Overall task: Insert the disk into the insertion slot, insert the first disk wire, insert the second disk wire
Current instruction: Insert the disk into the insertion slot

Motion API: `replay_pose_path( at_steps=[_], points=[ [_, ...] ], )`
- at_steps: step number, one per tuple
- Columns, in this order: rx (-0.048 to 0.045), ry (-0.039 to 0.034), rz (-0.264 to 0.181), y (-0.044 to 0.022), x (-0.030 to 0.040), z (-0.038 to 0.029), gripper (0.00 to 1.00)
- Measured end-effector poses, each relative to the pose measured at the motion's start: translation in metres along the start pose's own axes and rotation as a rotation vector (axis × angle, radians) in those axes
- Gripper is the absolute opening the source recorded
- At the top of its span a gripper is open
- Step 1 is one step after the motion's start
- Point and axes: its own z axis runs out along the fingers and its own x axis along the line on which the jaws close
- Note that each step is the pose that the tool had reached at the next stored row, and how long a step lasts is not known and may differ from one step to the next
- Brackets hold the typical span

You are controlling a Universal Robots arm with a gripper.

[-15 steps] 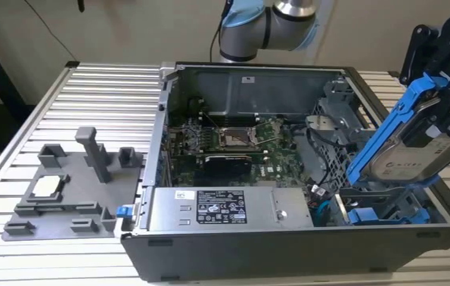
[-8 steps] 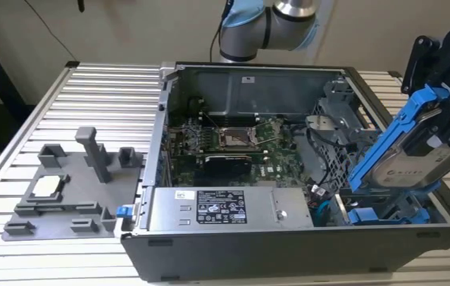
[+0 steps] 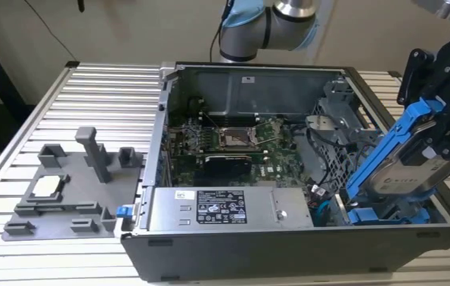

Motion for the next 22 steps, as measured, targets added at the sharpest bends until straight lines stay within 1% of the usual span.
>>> replay_pose_path(
  at_steps=[11,18,22],
  points=[
    [0.0000,0.0003,-0.004,-0.0043,-0.0002,0.0174,0.33],
    [0.0000,0.0003,-0.005,-0.0081,-0.0048,0.0269,0.33],
    [0.0000,0.0002,-0.005,-0.0096,-0.0065,0.0336,0.33]
  ],
)
